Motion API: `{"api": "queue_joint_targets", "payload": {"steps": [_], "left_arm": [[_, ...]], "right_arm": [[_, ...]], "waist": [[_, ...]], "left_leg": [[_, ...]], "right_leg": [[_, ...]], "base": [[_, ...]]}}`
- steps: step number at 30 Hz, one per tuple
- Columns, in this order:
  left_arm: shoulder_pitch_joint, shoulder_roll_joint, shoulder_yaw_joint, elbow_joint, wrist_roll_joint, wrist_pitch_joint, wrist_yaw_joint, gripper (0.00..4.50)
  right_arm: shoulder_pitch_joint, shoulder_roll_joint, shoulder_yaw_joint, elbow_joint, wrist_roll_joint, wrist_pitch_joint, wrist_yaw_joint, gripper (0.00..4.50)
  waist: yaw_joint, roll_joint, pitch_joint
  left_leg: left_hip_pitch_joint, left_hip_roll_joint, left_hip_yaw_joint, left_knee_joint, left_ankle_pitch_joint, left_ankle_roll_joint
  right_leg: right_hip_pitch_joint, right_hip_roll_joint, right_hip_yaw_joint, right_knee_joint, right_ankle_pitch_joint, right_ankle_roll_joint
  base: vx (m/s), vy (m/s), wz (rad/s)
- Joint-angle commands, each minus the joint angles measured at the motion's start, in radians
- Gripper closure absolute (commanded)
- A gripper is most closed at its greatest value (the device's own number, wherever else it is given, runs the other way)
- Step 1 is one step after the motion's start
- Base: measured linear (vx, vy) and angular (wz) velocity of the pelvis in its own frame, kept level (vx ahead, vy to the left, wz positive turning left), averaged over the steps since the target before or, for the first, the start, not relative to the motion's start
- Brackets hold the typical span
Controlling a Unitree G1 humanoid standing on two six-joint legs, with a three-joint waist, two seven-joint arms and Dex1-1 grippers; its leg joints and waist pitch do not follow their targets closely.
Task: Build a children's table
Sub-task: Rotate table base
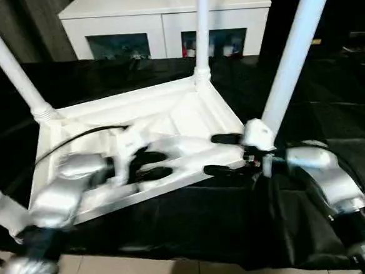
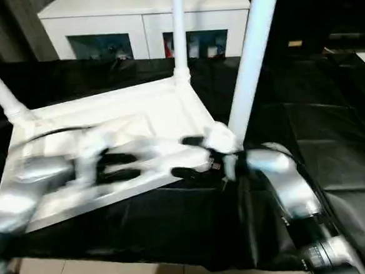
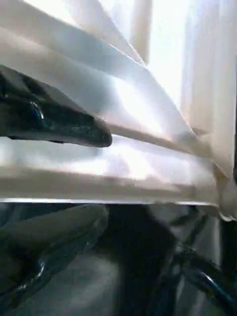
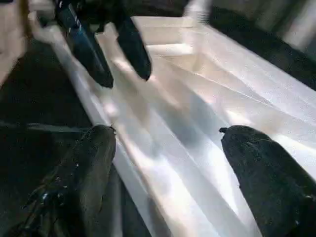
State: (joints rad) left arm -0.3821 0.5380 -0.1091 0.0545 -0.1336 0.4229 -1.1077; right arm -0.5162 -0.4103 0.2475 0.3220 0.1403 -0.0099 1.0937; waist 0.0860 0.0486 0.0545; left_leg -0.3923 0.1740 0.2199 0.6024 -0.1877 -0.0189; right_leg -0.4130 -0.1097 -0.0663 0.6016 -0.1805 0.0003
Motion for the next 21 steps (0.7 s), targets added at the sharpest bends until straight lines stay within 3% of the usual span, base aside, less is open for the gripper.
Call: {"api": "queue_joint_targets", "payload": {"steps": [1, 3, 5, 6, 7, 9, 12, 21], "left_arm": [[0.028, 0.021, 0.016, -0.090, -0.030, 0.055, -0.003, 2.03], [0.050, 0.035, 0.022, -0.131, -0.039, 0.079, -0.004, 2.03], [0.080, 0.053, 0.025, -0.190, -0.051, 0.114, -0.001, 1.99], [0.091, 0.059, 0.026, -0.213, -0.055, 0.130, 0.002, 1.99], [0.124, 0.080, 0.031, -0.287, -0.063, 0.187, 0.018, 1.99], [0.135, 0.087, 0.033, -0.315, -0.066, 0.213, 0.026, 1.99], [0.152, 0.098, 0.034, -0.346, -0.064, 0.240, 0.042, 1.99], [0.169, 0.114, 0.039, -0.408, -0.086, 0.308, 0.091, 1.99]], "right_arm": [[-0.031, 0.001, 0.038, 0.034, -0.028, -0.036, 0.057, 0.68], [-0.050, 0.001, 0.055, 0.054, -0.033, -0.046, 0.089, 0.68], [-0.085, 0.002, 0.083, 0.106, -0.058, -0.073, 0.124, 0.97], [-0.098, 0.003, 0.093, 0.128, -0.069, -0.085, 0.135, 0.97], [-0.155, 0.012, 0.134, 0.238, -0.136, -0.158, 0.140, 0.97], [-0.179, 0.016, 0.151, 0.289, -0.167, -0.193, 0.135, 1.19], [-0.227, 0.028, 0.187, 0.388, -0.228, -0.252, 0.109, 1.40], [-0.347, 0.094, 0.222, 0.638, -0.313, -0.361, 0.062, 2.09]], "waist": [[-0.005, -0.007, -0.067], [-0.001, -0.011, -0.067], [0.002, -0.010, -0.065], [-0.005, -0.011, -0.067], [-0.006, -0.010, -0.066], [-0.012, -0.014, -0.063], [-0.012, -0.020, -0.063], [-0.024, -0.018, -0.061]], "left_leg": [[0.032, 0.063, -0.032, -0.079, -0.183, 0.059], [0.037, 0.063, -0.031, -0.078, -0.195, 0.051], [0.040, 0.062, -0.029, -0.081, -0.216, 0.040], [0.031, 0.061, -0.035, -0.083, -0.224, 0.029], [0.029, 0.062, -0.035, -0.084, -0.228, 0.024], [0.031, 0.059, -0.033, -0.082, -0.248, 0.012], [0.033, 0.058, -0.032, -0.077, -0.255, 0.016], [0.029, 0.058, -0.037, -0.076, -0.278, 0.017]], "right_leg": [[0.038, -0.040, 0.040, -0.052, -0.155, -0.254], [0.036, -0.039, 0.041, -0.049, -0.148, -0.262], [0.034, -0.036, 0.044, -0.053, -0.158, -0.255], [0.043, -0.038, 0.040, -0.046, -0.158, -0.261], [0.044, -0.041, 0.040, -0.047, -0.160, -0.261], [0.040, -0.041, 0.041, -0.050, -0.180, -0.270], [0.040, -0.043, 0.047, -0.054, -0.204, -0.262], [0.041, -0.039, 0.045, -0.051, -0.225, -0.274]], "base": [[0.000, 0.000, 0.00], [0.000, 0.000, 0.00], [0.000, 0.000, 0.00], [0.000, 0.000, 0.00], [0.000, 0.000, 0.00], [0.000, 0.000, 0.00], [0.000, 0.000, 0.00], [0.000, 0.000, 0.00]]}}
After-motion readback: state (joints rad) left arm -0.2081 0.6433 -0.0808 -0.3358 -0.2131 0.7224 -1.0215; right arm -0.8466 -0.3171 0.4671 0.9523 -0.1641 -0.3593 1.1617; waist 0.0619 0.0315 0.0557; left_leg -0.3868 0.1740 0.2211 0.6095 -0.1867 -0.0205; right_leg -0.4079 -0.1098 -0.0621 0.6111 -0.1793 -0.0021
